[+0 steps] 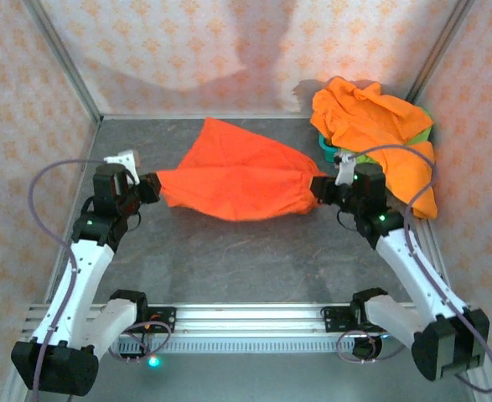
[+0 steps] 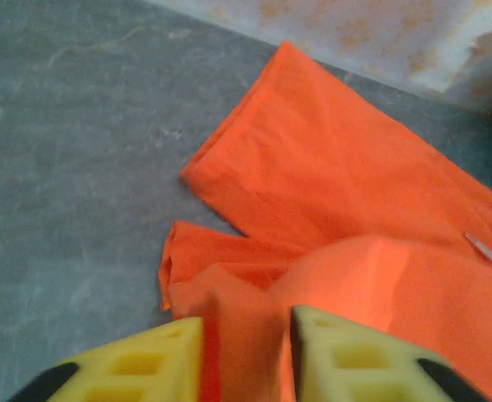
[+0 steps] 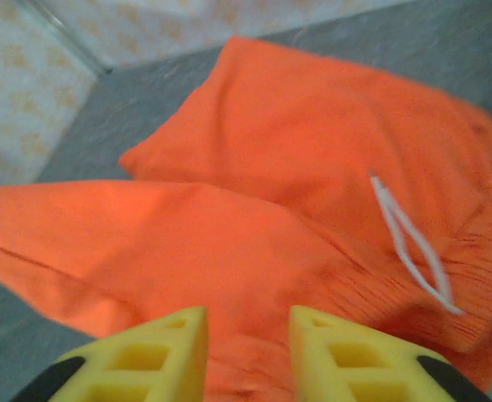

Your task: Fold and stack the shorts

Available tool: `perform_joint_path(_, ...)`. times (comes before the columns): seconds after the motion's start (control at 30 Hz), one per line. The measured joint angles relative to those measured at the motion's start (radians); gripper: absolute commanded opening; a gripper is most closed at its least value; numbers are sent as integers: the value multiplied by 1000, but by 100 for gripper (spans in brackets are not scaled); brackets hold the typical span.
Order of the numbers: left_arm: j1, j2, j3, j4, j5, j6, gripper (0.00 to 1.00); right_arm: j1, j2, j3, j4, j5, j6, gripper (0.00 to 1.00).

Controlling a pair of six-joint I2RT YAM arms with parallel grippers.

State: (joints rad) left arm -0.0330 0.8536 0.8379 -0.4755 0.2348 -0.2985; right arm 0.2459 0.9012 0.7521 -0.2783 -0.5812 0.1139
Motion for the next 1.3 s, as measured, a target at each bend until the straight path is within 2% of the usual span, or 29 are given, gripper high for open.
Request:
perform_joint_path(0.07,0,-44,13,-2,-19,1,78,21,-37,10,-69,-35,-21,57)
perform_joint_path(0.13,0,-72,56,-3,-34,-3,85,44,-52,41,-154,-61,-48,63)
perform_joint_path(0.23,0,-58,136,10,-29,-16,88,69,-50,97,-224,-82,-77,71)
perform_joint_path(0.37,0,10,192,32,7,-61,91,101,1,142,-215,-83,-77,76)
perform_joint_path(0.53,0,221,196,54,94,-150,94,201,234,187,-148,-60,-22,83)
perform_joint_path(0.63,0,351,174,80,143,-208,94,270,387,211,-145,-47,17,84)
perform_joint_path(0.77,0,459,114,129,181,-266,94,336,492,206,-154,-43,68,85)
perform_joint_path(1.3,0,804,84,373,233,-365,93,356,535,29,-156,13,193,84)
